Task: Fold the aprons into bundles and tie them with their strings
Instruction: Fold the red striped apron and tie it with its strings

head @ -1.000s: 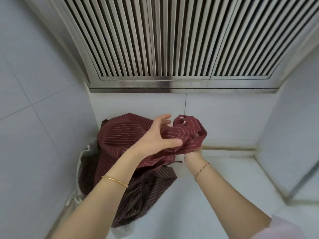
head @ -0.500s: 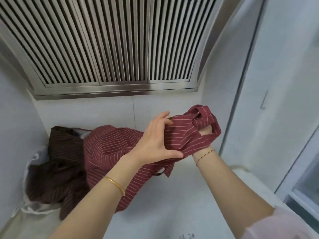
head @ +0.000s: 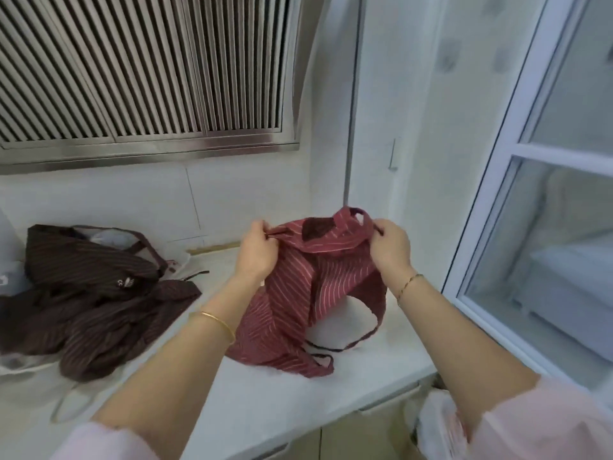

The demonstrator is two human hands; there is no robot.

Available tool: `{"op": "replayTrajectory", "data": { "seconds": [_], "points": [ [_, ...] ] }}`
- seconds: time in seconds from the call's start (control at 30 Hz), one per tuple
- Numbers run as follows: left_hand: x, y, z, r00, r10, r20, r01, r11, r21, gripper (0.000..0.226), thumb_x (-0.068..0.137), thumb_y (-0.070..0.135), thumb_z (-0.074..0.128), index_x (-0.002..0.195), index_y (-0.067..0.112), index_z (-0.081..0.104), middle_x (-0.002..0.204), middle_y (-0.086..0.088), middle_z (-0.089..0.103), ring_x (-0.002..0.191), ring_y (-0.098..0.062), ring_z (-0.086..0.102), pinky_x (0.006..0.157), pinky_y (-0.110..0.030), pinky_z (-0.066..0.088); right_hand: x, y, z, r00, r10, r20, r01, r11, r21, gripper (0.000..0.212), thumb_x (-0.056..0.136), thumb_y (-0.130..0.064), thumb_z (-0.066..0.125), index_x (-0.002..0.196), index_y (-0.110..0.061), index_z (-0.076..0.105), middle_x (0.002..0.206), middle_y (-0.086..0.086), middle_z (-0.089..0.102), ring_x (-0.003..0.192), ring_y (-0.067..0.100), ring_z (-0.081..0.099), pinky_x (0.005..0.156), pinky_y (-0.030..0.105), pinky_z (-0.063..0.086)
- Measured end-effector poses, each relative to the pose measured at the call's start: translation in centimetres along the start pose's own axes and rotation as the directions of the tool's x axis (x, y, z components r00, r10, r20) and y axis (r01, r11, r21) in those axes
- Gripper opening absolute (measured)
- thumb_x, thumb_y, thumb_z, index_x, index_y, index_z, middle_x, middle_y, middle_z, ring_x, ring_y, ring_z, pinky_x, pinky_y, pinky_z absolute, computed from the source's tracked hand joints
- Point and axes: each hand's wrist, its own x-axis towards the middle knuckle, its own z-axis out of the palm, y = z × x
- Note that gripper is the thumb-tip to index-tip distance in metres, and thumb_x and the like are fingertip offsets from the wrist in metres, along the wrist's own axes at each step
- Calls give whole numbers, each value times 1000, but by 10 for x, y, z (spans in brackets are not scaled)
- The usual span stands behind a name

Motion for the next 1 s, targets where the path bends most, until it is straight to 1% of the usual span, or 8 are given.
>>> {"op": "replayTrajectory", "data": {
  "seconds": [0.23, 0.4, 0.5, 0.6, 0.67, 0.73, 0.83, 1.0],
  "points": [
    [-17, -1, -21, 951, -203, 233, 222, 973, -59, 26, 95, 24, 51, 113, 8, 61, 106, -10, 65, 92, -24, 60, 85, -33, 48, -27, 16, -58, 797, 227, 559, -122, 968, -219, 31, 77, -33, 73, 99, -15, 60, 94, -2, 64, 87, 16, 62, 71, 25, 47],
    [-42, 9, -40, 566, -182, 804, 150, 982, 117, 40, 78, 12, 74, 114, 14, 55, 113, -8, 65, 102, -24, 64, 81, -30, 54, -29, 41, -69, 931, 39, 362, 236, 692, -682, 22, 77, -13, 63, 66, -17, 44, 69, -2, 49, 75, 24, 53, 52, 27, 32],
    [-39, 2, -21, 806, -38, 590, -357, 765, 536, 29, 82, 11, 67, 109, 7, 58, 112, -12, 61, 100, -27, 58, 82, -32, 47, -33, 48, -73, 961, -226, 161, 272, 650, -709, 20, 75, 6, 46, 66, -12, 42, 68, 4, 46, 72, 28, 47, 55, 29, 26],
    [-47, 0, -2, 908, 137, 395, -366, 717, 593, 32, 87, 3, 49, 119, 3, 54, 116, -20, 54, 110, -36, 51, 91, -37, 41, -40, 58, -83, 959, -227, 171, 284, 733, -619, 22, 78, 8, 42, 74, -13, 46, 72, 4, 49, 74, 28, 48, 62, 29, 28],
    [-64, -8, 5, 871, 12, 491, -301, 802, 516, 35, 85, -7, 39, 115, 1, 55, 115, -18, 58, 108, -33, 54, 86, -35, 43, -47, 69, -93, 874, -65, 482, 381, 708, -595, 22, 83, 8, 44, 85, -10, 56, 85, 4, 53, 91, 30, 57, 69, 27, 36],
    [-97, -18, 17, 640, -266, 721, -208, 843, 495, 39, 84, -12, 37, 114, 3, 57, 113, -18, 61, 98, -28, 63, 80, -34, 50, -68, 80, -107, 559, 342, 755, 539, 542, -644, 29, 87, 3, 49, 113, -5, 59, 107, 7, 54, 106, 25, 54, 84, 30, 43],
    [-151, -27, 47, -60, -619, 783, 47, 782, 622, 47, 91, -14, 38, 131, 8, 52, 119, -15, 56, 81, -19, 68, 76, -37, 58, -100, 119, -113, 159, 858, 488, 649, 281, -707, 67, 87, -21, 64, 146, -15, 31, 147, 5, 35, 130, 24, 40, 102, 34, 38],
    [-172, -41, 84, -144, -702, 697, -63, 710, 702, 38, 95, -6, 39, 128, 6, 53, 103, -7, 55, 52, -6, 51, 61, -21, 55, -98, 167, -135, 166, 908, 385, 567, 232, -791, 77, 72, -34, 79, 139, -18, 45, 145, 3, 42, 125, 27, 47, 105, 45, 40]
  ]
}}
